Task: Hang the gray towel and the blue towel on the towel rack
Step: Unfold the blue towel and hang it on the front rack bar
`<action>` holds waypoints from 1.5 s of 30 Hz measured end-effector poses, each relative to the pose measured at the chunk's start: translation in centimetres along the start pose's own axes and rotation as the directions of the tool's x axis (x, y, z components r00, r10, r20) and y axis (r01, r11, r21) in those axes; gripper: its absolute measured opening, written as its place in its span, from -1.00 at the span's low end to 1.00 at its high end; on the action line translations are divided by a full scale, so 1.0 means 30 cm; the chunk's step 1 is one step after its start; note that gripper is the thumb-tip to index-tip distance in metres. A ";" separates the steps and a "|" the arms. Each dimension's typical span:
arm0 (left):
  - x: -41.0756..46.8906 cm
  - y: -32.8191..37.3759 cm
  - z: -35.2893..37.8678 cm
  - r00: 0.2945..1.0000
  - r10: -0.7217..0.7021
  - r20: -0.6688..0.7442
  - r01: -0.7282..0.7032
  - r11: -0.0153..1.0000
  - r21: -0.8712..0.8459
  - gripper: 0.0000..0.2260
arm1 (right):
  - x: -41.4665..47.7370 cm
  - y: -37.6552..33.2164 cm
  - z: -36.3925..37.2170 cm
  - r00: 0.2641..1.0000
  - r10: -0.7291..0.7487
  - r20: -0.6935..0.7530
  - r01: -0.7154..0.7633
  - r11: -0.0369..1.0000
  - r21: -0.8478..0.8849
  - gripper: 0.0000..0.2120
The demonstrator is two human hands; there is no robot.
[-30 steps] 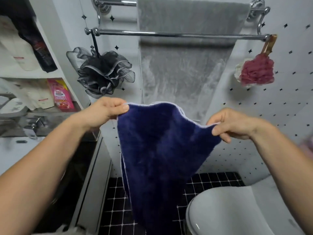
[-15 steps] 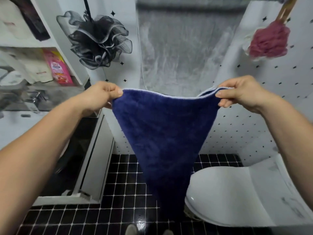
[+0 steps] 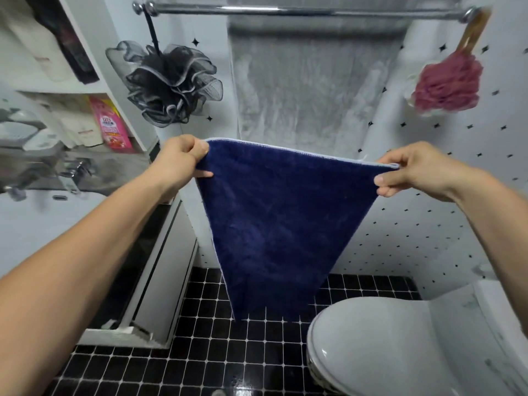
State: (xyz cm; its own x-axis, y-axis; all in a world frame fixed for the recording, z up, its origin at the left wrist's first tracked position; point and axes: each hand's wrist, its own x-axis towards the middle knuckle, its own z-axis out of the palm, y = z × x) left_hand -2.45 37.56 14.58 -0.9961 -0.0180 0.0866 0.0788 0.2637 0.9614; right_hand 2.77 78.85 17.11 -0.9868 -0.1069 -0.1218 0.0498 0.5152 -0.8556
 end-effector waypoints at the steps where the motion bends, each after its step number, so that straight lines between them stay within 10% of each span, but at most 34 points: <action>1: -0.008 0.005 0.002 0.999 0.029 0.036 -0.029 0.999 0.016 -0.84 | 0.005 0.004 -0.005 1.000 0.004 -0.005 -0.004 1.000 -0.029 -0.90; 7: -0.042 0.025 -0.010 0.990 0.137 -0.032 -0.127 0.970 0.209 -0.82 | 0.038 0.019 -0.021 0.991 -0.017 -0.129 0.017 1.000 0.002 -0.81; 18: 0.124 0.194 0.166 0.977 -0.037 -0.212 -0.021 0.964 -0.264 -0.87 | 0.196 -0.020 -0.144 0.952 0.117 -0.285 0.032 0.883 0.468 -0.91; 26: 0.381 0.334 0.226 0.963 -0.196 -0.183 0.083 0.867 -0.491 -0.85 | 0.376 -0.131 -0.207 0.848 0.270 -0.456 0.181 0.661 0.728 -0.22; 37: 0.649 0.407 0.215 0.995 -0.069 -0.067 0.007 0.747 -0.665 -0.85 | 0.622 -0.282 -0.331 0.784 0.250 -0.568 0.429 0.443 0.787 -0.88; 45: 0.688 0.458 0.230 0.998 -0.013 -0.068 -0.051 0.526 -0.849 -0.72 | 0.651 -0.270 -0.354 0.858 0.032 -0.513 0.503 0.152 0.851 -0.71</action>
State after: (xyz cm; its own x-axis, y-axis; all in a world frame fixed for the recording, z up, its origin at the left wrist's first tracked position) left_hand -22.22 47.47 27.77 -0.9920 -0.0873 0.0916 0.1266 -0.6793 0.7229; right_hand -18.55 81.62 27.01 -0.9238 0.3615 0.1260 -0.3579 -0.6988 -0.6193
